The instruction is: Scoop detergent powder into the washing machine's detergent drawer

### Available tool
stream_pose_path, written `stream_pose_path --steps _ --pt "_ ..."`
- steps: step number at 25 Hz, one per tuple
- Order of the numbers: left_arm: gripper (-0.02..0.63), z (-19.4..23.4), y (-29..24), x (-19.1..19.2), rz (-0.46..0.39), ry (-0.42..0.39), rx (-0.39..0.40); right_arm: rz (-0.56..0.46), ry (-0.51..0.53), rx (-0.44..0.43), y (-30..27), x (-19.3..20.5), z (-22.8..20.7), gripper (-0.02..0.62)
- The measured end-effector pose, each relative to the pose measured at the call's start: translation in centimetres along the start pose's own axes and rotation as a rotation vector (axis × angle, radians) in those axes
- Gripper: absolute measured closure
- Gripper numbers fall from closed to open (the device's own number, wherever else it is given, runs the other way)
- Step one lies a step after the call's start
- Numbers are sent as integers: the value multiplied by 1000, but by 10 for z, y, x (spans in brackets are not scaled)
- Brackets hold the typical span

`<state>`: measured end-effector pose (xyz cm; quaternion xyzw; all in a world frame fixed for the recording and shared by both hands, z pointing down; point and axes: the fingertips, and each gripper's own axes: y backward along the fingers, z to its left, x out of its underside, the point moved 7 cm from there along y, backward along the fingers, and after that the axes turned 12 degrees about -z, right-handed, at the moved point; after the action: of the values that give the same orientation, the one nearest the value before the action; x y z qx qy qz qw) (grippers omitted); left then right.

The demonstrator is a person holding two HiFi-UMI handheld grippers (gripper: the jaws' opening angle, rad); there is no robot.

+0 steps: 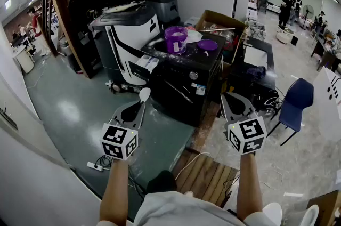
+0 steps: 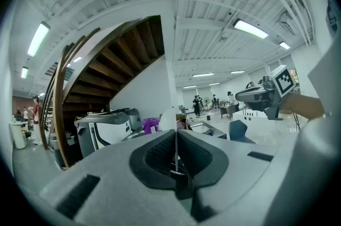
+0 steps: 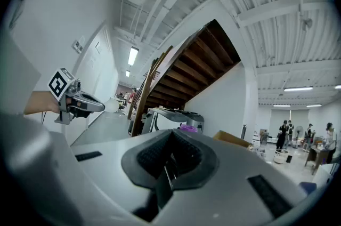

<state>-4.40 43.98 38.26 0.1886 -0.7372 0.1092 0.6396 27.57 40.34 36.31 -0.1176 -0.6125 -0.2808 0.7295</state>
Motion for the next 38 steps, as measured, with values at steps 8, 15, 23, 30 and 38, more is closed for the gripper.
stream_pose_path --steps 8,15,23,30,38 --pt "591 4 -10 3 8 -1 -7 -31 -5 -9 -8 2 -6 591" --pt "591 33 -49 26 26 16 -18 -20 -22 -24 -52 28 -25 591" --pt "591 132 -146 53 21 18 -44 -16 -9 -41 -190 61 -58 591" --pt "591 243 -273 49 36 37 41 24 -14 -8 -340 58 -90 603" --pt "591 349 -395 21 12 42 132 48 -37 132 -466 37 -133 603"
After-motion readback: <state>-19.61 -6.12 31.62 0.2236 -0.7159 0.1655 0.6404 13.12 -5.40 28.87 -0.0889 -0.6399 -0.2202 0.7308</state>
